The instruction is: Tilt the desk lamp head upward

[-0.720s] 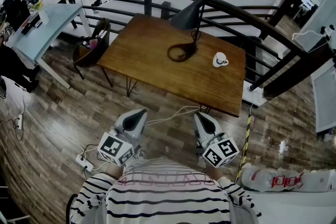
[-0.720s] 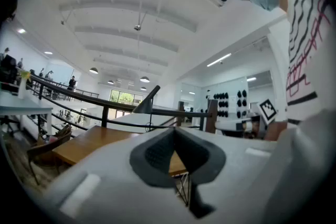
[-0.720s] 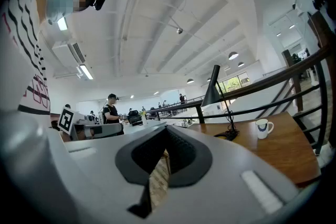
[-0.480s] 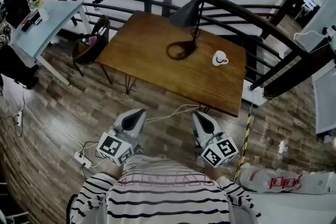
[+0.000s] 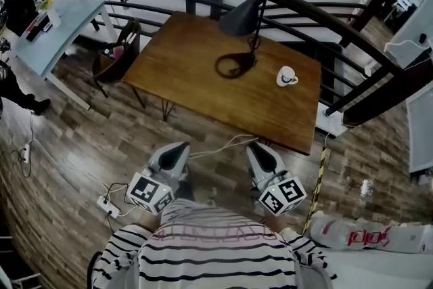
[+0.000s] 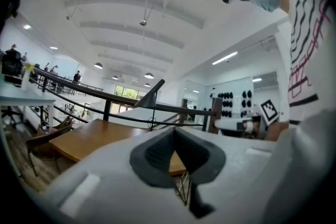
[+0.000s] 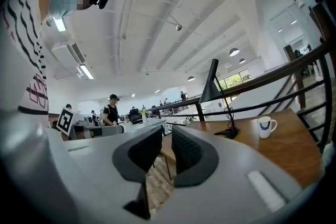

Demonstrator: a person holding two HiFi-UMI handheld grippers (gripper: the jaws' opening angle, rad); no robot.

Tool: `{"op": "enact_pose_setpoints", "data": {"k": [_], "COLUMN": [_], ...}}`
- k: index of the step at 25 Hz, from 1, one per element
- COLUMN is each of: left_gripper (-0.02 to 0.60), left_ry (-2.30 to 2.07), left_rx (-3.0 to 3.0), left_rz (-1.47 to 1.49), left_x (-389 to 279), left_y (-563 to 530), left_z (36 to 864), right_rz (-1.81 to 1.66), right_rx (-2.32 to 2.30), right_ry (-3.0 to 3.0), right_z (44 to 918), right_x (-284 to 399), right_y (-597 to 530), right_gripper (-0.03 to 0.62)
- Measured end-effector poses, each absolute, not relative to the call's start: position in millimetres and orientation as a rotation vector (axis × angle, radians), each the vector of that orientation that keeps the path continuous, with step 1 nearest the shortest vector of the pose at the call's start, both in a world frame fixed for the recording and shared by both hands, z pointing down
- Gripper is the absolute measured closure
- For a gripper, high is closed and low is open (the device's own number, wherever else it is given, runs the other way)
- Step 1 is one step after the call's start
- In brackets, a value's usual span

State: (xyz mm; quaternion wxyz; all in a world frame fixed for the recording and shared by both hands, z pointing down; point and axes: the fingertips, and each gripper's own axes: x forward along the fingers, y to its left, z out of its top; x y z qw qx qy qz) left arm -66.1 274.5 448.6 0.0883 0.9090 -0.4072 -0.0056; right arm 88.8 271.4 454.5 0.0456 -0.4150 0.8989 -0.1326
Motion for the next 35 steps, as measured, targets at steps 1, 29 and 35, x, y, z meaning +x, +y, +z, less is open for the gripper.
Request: {"op": "enact_pose_setpoints", "data": {"k": [1,29,35], "left_gripper": [0.579,0.520,0.511], "left_ry": [-1.205,-0.842,-0.799], "left_rx": [2.710,2.848,2.845], "left_rz": [-0.020,-0.017,0.018], "left_x": [-68.2,-197.5,-178.6], "left_y": [265.4,-56.8,-83.4], "left_z": [449.8,446.5,456.8], "right_rz": [-0.403,-0.435,-0.417], "right_rx": [-1.277,-1.690,-1.720], "right_ry": [2.743,2.561,2.536], "right_z": [455.8,451.3,454.0], "right_x": [87.0,-32.9,-9.4], "right_y": [262.3,-24.7,-59.2], "right_gripper": [0.545,0.482,0.482]}}
